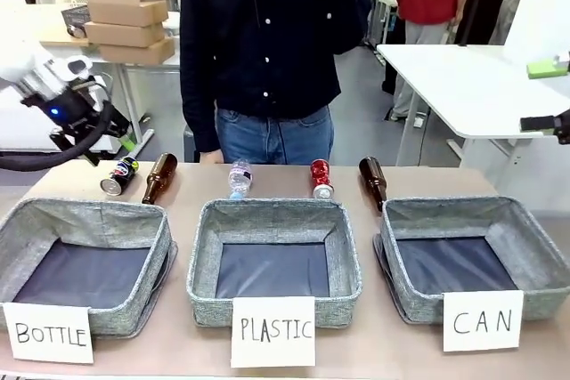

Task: Sort the can waste into the basket.
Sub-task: Pick up the can waste from the table and place it in the right Fabric basket.

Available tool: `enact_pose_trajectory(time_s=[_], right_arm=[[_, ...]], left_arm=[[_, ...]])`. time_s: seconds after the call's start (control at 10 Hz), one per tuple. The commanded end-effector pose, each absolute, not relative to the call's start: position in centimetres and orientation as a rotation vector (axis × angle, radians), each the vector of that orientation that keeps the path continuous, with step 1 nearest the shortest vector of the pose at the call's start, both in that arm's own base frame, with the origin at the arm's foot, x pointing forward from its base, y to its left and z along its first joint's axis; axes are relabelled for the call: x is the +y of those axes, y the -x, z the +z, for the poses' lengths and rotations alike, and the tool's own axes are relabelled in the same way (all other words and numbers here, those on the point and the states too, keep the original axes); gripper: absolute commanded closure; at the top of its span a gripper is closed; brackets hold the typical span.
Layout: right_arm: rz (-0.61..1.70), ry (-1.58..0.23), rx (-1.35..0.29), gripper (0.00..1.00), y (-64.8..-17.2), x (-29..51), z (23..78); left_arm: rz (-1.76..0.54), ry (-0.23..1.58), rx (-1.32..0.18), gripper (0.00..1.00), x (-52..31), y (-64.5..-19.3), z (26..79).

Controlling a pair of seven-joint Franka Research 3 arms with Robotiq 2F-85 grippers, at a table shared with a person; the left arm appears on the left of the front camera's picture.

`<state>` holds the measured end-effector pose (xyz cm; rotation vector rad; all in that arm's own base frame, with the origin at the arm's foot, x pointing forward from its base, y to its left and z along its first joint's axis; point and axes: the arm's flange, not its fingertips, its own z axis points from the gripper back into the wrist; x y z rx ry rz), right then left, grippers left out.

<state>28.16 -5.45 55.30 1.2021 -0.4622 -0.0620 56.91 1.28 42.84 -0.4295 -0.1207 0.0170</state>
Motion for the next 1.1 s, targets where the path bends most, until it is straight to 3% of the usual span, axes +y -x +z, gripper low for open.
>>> enact_pose_trajectory(time_s=[0.0, 0.2, 0.3, 0.6, 1.0], right_arm=[[-0.037, -1.213, -0.485, 0.0, -28.6, -5.4, 55.5], [-0.037, -1.213, -0.485, 0.0, -28.6, -5.4, 55.5], [-0.037, -1.213, -0.485, 0.0, -28.6, -5.4, 55.5], [-0.037, -1.213, -0.485, 0.0, -28.6, -5.4, 55.5], [-0.037, -1.213, -0.485, 0.0, -28.6, -5.4, 55.5]], left_arm=[[0.059, 0.456, -0.22, 0.0, 0.8, -56.9, 42.5], [0.03, 0.435, -0.148, 0.0, 1.2, -57.1, 42.9], [0.019, 0.279, -0.302, 0.0, 1.6, -58.9, 42.5], [0.014, 0.032, -0.206, 0.0, 2.3, -63.7, 39.6], [-0.08, 0.004, -0.125, 0.0, 0.8, -66.1, 35.6]])
